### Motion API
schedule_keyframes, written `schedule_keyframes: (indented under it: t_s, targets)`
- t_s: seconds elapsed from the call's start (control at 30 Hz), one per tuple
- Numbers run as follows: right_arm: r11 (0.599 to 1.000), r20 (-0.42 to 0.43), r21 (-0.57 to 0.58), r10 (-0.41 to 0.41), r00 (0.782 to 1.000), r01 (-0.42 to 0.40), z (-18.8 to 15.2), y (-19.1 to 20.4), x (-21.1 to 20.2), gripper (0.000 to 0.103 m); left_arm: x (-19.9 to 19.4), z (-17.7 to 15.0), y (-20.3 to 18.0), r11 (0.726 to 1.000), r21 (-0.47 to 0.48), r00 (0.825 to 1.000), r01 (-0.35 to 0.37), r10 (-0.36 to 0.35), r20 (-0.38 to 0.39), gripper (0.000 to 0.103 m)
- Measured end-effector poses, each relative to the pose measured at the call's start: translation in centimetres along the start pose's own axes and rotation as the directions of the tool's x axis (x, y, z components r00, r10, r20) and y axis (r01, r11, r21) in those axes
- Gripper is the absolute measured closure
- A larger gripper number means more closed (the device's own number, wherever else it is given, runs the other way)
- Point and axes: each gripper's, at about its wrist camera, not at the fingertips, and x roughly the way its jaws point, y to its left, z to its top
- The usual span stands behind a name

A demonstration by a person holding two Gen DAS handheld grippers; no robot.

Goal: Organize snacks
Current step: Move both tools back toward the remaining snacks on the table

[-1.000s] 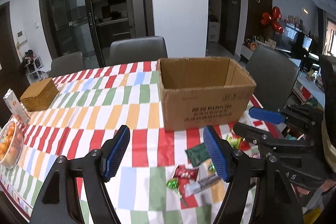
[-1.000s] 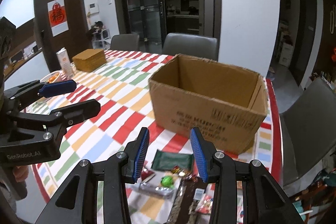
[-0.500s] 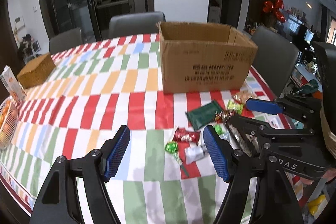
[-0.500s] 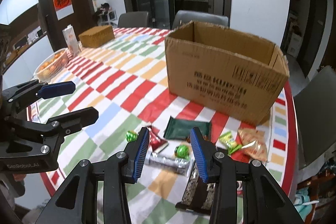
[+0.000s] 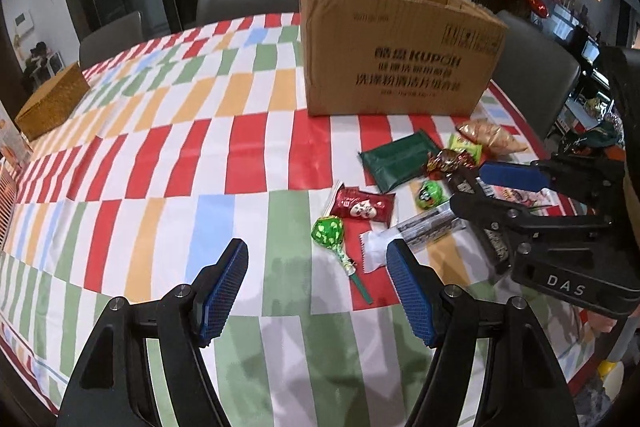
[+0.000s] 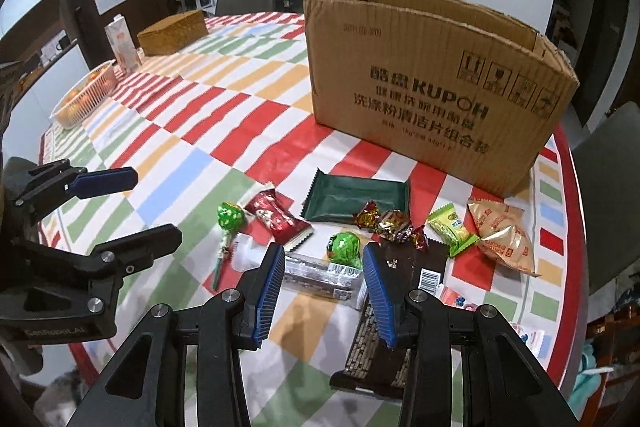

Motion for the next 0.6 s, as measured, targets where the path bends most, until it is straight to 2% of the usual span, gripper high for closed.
schedule_keyframes:
  t_s: [0.6]
  targets:
    - [1.000, -0.070, -0.008, -0.007, 0.998, 0.006, 0.9, -0.8, 4.3, 0.063, 5.5, 1.2, 0.4, 1.000, 0.002, 0.997, 0.026, -0.026, -0.078, 0.049]
